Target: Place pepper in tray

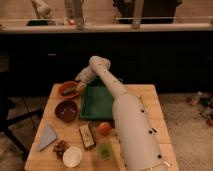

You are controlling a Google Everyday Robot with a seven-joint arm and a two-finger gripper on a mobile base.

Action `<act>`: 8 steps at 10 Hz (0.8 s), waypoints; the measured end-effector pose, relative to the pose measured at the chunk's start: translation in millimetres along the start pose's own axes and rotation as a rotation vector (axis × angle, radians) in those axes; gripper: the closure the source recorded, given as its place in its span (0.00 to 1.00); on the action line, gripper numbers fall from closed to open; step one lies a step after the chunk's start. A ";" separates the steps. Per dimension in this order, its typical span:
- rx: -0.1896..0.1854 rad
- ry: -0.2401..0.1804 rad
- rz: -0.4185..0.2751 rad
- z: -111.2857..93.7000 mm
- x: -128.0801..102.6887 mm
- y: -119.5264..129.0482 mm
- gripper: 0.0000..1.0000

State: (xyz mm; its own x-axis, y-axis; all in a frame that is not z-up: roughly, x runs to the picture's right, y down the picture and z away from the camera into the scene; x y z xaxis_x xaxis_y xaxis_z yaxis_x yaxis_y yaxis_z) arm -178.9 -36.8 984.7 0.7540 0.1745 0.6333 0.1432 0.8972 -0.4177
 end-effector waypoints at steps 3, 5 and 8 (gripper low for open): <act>-0.007 -0.007 -0.010 0.0 -0.3 0.7 0.89; -0.004 -0.018 -0.031 -2.8 -7.2 -0.4 1.00; 0.012 -0.046 -0.090 -14.9 -31.4 -4.7 1.00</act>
State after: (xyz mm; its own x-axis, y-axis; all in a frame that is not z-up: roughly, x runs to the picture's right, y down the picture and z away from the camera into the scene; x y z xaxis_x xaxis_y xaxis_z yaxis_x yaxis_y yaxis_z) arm -193.7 -52.5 957.1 0.7079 0.1114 0.6974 0.2008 0.9150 -0.3500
